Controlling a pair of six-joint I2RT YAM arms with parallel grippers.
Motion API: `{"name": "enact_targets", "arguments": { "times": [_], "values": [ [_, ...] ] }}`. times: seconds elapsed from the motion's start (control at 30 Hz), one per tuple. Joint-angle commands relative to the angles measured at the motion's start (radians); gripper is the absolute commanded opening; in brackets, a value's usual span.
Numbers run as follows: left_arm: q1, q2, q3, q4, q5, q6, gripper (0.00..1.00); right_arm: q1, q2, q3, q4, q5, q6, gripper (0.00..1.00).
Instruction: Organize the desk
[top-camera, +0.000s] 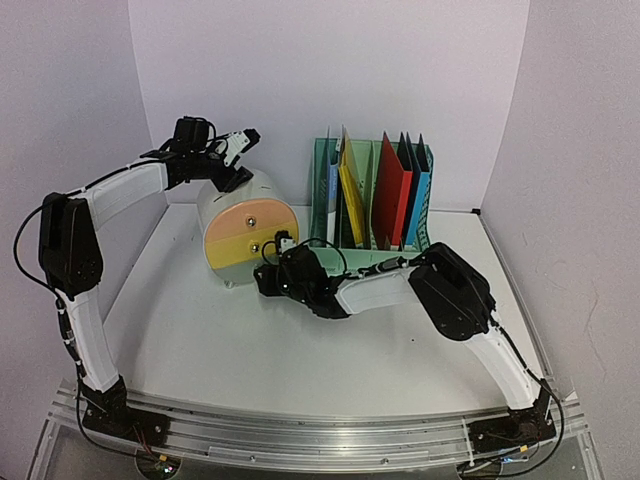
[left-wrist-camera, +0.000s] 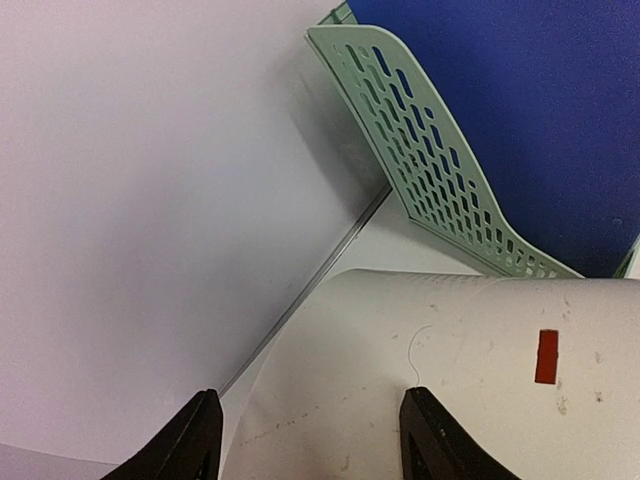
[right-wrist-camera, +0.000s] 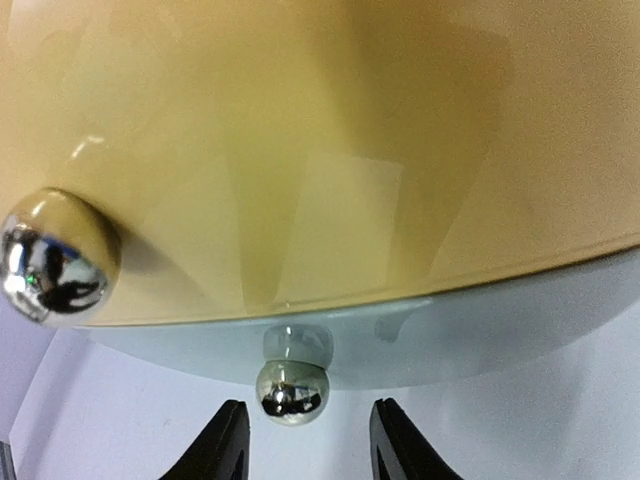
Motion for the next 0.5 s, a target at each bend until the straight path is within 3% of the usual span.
{"name": "enact_targets", "arguments": {
  "times": [0.0,0.2,0.47],
  "values": [
    [0.008,0.014,0.045,-0.112,-0.002,0.041,0.61,0.000,-0.165,-0.062,0.071,-0.010,-0.028,0.46],
    [0.008,0.017,0.068,-0.115,-0.008,0.047,0.61,0.024,-0.287,-0.180,0.061,-0.054,-0.092,0.52],
    [0.008,-0.031,0.189,-0.167,0.033,-0.004,0.67,0.048,-0.543,-0.437,-0.133,-0.117,-0.226,0.57]
  ]
}}
